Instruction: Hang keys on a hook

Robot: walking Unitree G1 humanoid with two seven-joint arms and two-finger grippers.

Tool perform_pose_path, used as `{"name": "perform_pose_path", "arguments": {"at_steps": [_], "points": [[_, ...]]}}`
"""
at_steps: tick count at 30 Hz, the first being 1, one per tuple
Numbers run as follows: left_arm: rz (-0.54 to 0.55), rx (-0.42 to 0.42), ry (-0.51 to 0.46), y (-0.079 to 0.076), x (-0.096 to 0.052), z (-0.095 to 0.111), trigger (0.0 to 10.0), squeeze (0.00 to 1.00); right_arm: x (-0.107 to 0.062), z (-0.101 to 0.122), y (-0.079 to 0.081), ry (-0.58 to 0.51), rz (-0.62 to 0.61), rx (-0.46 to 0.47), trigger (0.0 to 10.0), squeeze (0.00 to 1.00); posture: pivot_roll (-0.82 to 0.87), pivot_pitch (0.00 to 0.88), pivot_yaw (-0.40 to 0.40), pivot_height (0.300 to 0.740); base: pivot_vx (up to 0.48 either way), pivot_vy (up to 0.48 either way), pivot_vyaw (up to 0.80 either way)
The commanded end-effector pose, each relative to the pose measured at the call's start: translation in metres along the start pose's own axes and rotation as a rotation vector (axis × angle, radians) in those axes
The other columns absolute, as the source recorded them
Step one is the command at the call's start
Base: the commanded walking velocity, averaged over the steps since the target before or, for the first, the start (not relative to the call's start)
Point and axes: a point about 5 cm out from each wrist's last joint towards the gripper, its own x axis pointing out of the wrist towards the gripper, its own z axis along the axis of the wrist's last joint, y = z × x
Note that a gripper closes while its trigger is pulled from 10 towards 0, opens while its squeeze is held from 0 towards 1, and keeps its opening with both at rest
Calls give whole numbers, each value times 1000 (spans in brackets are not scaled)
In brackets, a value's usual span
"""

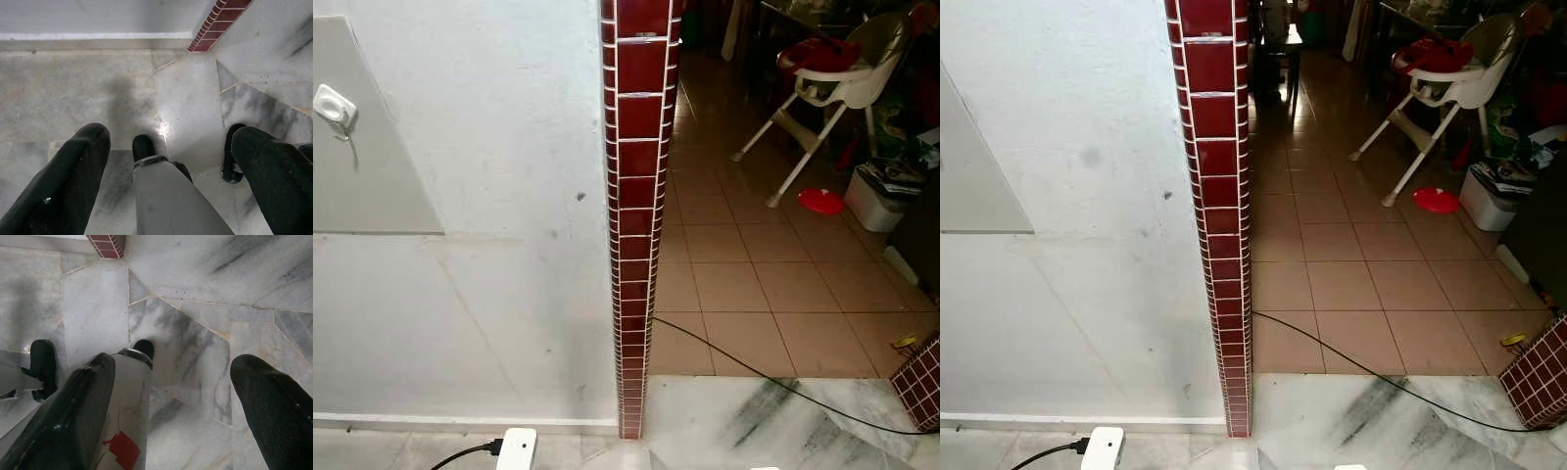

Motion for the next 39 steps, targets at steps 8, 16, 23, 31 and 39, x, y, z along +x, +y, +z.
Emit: {"name": "perform_pose_path", "arguments": {"at_steps": [8, 16, 23, 31, 39], "points": [[13, -28, 23, 3, -1, -4, 10000, 0, 0, -1, 0, 2, 0, 13, 10000, 0, -29, 0, 10, 740, -300, 0, 0], [14, -37, 28, 3, -1, -5, 10000, 0, 0, -1, -1, 3, -1, 13, 10000, 0, -30, 0, 8, 740, -325, 0, 0], [13, -37, 27, 2, 0, -4, 10000, 0, 0, -1, -1, 2, -2, 13, 10000, 0, -31, 0, 7, 740, -326, 0, 0], [12, -30, 24, 2, 0, -3, 10000, 0, 0, -1, -1, 1, -2, 17, 10000, 0, -33, 0, 7, 740, -325, 0, 0], [11, -31, 22, 1, 0, -2, 10000, 0, 0, 0, -1, 2, -1, 17, 10000, 0, -32, 0, 8, 740, -313, 0, 0]]}}
